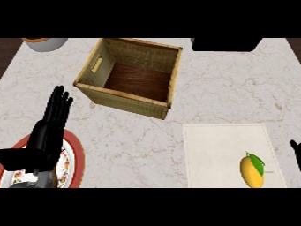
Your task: Pick the lemon from the placemat and place it in the basket
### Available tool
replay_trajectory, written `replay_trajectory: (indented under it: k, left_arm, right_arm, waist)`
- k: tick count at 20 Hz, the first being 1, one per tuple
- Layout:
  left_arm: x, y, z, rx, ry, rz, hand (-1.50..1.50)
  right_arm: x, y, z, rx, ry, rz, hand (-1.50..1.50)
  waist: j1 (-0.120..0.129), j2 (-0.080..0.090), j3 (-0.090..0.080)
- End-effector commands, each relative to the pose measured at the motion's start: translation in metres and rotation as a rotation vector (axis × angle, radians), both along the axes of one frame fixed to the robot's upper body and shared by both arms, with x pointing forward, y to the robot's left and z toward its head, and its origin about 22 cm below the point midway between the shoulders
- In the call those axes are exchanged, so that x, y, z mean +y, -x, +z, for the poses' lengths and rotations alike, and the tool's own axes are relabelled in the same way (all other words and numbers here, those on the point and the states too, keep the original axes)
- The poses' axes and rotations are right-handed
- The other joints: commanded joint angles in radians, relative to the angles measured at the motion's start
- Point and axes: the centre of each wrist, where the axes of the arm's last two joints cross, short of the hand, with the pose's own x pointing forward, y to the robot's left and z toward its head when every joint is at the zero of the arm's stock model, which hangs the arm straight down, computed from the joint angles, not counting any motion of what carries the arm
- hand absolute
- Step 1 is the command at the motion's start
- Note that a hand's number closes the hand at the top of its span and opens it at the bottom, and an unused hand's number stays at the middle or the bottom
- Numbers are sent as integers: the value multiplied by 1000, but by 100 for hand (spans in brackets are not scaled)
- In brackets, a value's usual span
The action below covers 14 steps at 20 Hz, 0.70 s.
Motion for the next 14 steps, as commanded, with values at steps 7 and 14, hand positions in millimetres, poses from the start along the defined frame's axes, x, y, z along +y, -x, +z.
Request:
replay_trajectory:
  k: [7,14]
  left_arm:
    - [-17,0,1,-6,4,11,0]
    - [-9,4,-6,-11,0,-2,0]
  right_arm:
    - [22,-2,-7,2,3,-65,-150]
    - [31,-6,-37,4,45,-63,-150]
  waist:
    - [-9,-2,2]
    - [-9,-2,2]
